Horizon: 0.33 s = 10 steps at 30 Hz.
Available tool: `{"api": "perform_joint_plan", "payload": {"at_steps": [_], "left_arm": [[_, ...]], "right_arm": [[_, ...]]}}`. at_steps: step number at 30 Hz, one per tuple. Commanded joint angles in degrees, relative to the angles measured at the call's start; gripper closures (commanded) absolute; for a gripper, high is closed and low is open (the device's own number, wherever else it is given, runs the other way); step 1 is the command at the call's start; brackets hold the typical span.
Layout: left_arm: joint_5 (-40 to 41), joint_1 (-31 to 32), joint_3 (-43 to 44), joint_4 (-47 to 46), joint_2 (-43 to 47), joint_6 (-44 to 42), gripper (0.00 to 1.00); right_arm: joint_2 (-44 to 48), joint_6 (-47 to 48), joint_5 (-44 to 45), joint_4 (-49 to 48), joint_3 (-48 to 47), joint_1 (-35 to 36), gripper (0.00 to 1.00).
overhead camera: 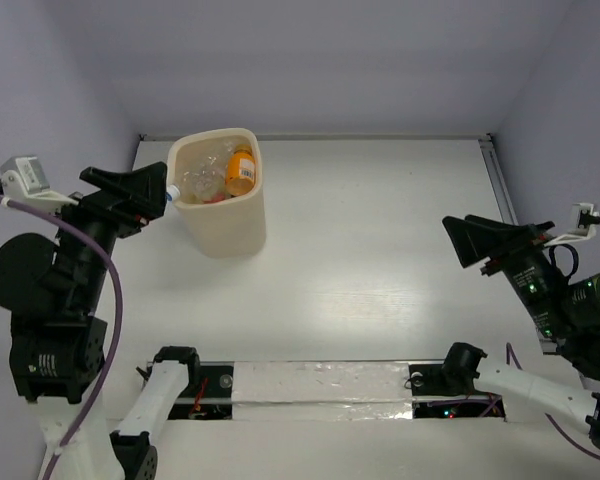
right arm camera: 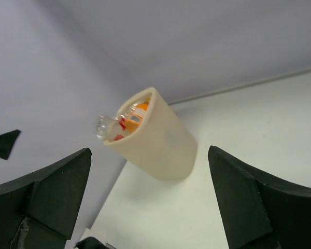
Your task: Put the plastic bottles in the bin
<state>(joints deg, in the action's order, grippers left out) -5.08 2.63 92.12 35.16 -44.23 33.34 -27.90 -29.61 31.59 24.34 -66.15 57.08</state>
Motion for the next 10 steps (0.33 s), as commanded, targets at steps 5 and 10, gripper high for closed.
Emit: {"api": "perform_joint_plan", "payload": {"at_steps": [5,10], "left_arm": [[-4.84,0.27,-2.81,-0.79,1.51,0.32,0.01],[-7.22,0.27,-6.42,-2.02,2.04,1.55,0.01]], "right_arm": [[1.09,-4.33,5.32,13.11,1.29,0.31,0.00],[-1.19,-3.35,5.93,13.89,-1.87,0.31,0.00]]}}
